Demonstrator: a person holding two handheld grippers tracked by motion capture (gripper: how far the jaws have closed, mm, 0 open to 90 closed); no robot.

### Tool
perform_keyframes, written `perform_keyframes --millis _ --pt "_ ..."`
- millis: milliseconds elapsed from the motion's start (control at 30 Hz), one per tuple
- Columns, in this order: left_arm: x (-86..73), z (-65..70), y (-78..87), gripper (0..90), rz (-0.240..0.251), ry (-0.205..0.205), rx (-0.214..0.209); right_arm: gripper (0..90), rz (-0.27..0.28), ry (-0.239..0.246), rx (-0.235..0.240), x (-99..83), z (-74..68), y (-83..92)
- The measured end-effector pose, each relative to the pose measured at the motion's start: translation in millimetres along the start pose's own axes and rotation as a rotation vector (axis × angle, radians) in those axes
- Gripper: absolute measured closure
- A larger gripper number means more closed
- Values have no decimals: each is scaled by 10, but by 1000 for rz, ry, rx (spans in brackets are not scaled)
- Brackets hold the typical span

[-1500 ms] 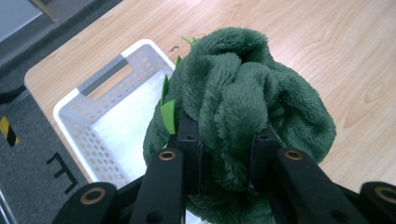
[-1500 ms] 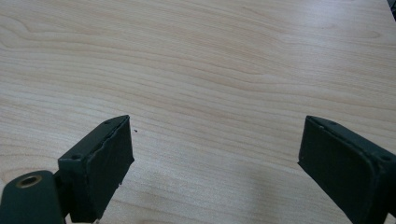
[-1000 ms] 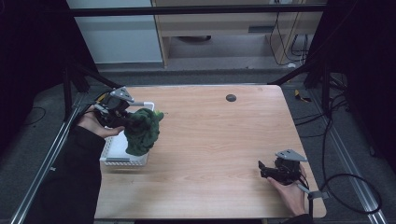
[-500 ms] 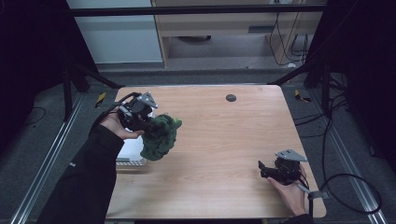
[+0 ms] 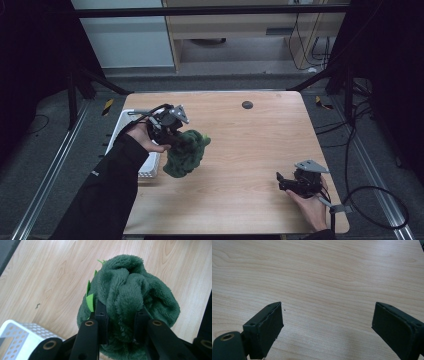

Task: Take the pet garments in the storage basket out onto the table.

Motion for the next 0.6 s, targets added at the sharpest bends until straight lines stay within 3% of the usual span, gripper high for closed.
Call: perform_keyframes --millis 600 --pt "266 283 -282 717 -46 -108 -62 99 3 1 1 2 6 2"
Point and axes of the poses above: each handheld gripper's, and its own axes: y roughly backward along the jaws, x roughly out of its top, z roughly to its right, the point moved 3 cm from there along -y, roughly forward along the jaws, and after that the axes turned 14 degrees about y, right-handed, at the moved point
